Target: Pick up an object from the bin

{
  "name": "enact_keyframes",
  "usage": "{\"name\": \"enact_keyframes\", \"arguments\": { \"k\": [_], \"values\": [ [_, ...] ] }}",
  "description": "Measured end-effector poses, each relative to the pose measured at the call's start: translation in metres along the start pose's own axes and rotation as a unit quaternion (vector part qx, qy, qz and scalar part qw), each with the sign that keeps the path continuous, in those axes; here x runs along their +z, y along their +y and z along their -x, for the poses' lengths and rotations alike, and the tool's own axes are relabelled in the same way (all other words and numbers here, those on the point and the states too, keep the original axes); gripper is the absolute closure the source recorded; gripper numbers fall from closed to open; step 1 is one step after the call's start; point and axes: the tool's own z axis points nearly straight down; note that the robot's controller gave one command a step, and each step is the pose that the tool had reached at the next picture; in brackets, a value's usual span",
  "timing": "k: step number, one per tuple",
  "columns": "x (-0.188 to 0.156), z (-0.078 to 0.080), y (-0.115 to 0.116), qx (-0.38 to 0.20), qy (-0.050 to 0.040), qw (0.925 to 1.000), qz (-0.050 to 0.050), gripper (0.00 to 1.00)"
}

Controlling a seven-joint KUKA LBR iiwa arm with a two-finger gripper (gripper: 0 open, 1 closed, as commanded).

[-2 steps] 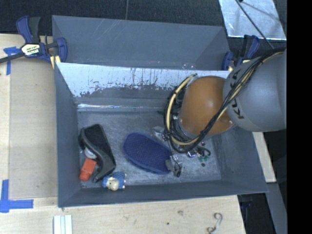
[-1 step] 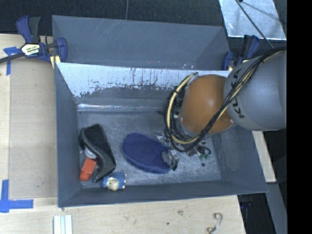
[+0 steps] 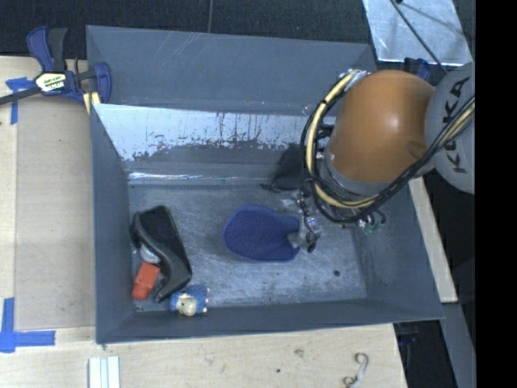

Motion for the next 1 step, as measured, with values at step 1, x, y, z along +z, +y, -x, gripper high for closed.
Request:
{"name": "enact_keyframes", "arguments": {
  "k": [1],
  "values": [
    [-0.0817,0.0067,0.0165,-0.194,0.0008,0.9811,0.001,1.00]
  ]
}}
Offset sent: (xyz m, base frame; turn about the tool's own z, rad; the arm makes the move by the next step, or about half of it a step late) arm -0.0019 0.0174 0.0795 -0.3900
